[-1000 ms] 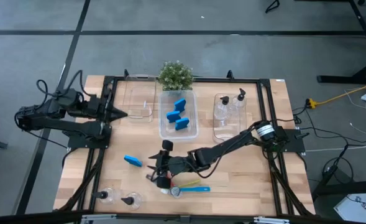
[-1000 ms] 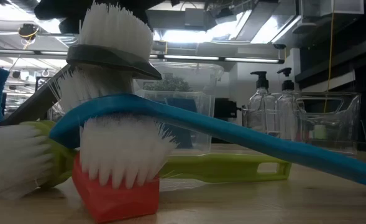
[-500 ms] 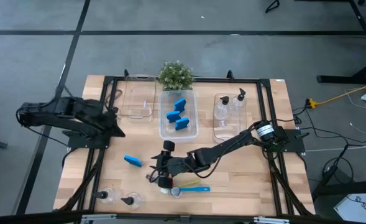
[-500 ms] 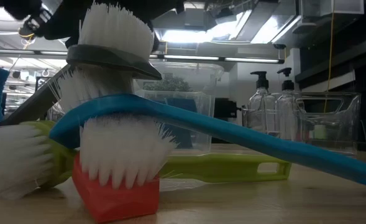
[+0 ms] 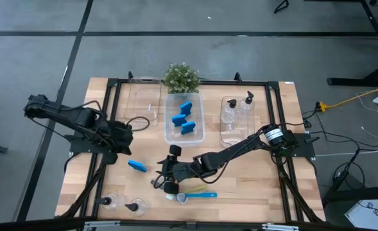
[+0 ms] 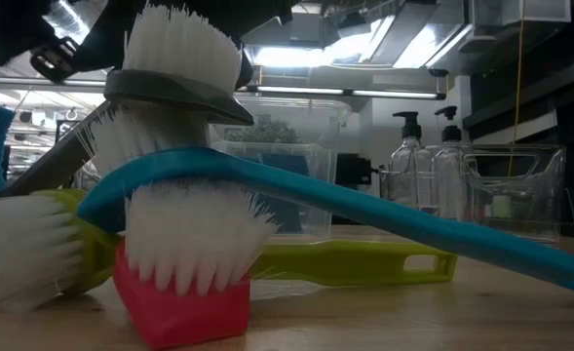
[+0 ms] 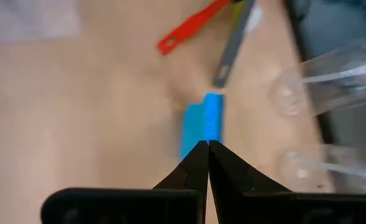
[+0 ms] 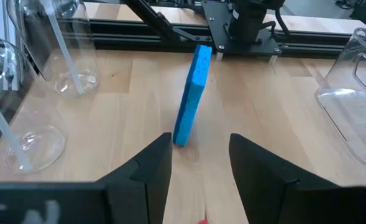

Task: Pick & Place Kitchen Sink Supplies
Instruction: Put the blue sponge into the middle transparent bin

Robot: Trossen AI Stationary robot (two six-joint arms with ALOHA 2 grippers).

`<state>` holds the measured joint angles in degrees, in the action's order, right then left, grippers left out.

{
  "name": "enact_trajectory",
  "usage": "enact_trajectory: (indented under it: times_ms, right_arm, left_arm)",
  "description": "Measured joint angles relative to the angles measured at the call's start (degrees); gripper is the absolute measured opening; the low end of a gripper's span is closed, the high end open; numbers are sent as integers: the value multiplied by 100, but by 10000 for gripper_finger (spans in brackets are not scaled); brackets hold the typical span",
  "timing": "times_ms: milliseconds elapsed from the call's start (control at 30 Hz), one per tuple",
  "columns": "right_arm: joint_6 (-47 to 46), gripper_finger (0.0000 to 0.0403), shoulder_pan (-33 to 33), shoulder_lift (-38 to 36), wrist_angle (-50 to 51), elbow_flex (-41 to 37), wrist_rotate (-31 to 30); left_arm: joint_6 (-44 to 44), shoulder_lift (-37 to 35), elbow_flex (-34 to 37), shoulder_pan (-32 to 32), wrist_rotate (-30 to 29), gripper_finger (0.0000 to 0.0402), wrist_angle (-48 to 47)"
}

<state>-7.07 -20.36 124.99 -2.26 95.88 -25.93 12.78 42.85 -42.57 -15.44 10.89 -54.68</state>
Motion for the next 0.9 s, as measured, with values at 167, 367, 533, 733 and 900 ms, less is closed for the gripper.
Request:
enact_trajectory:
  times_ms: [167, 367, 533, 733, 900]
  right_arm:
    - [-2, 159, 0, 0, 36, 0, 0]
    - [-2, 159, 0, 0, 52, 0, 0]
    - [0, 159, 0, 0, 52, 0, 0]
    - [-1, 159, 0, 0, 67, 0, 2]
    - [0, 159, 0, 0, 94, 0, 7]
  left_arm:
    - [-95, 266, 0, -368, -723, 7, -236]
    - [412, 406, 2, -704, -990, 7, -347]
    - [450, 405, 2, -890, -1142, 7, -346]
    - [934, 405, 2, -884, -1367, 13, -268]
    - [1735, 405, 2, -883, -1628, 54, -202]
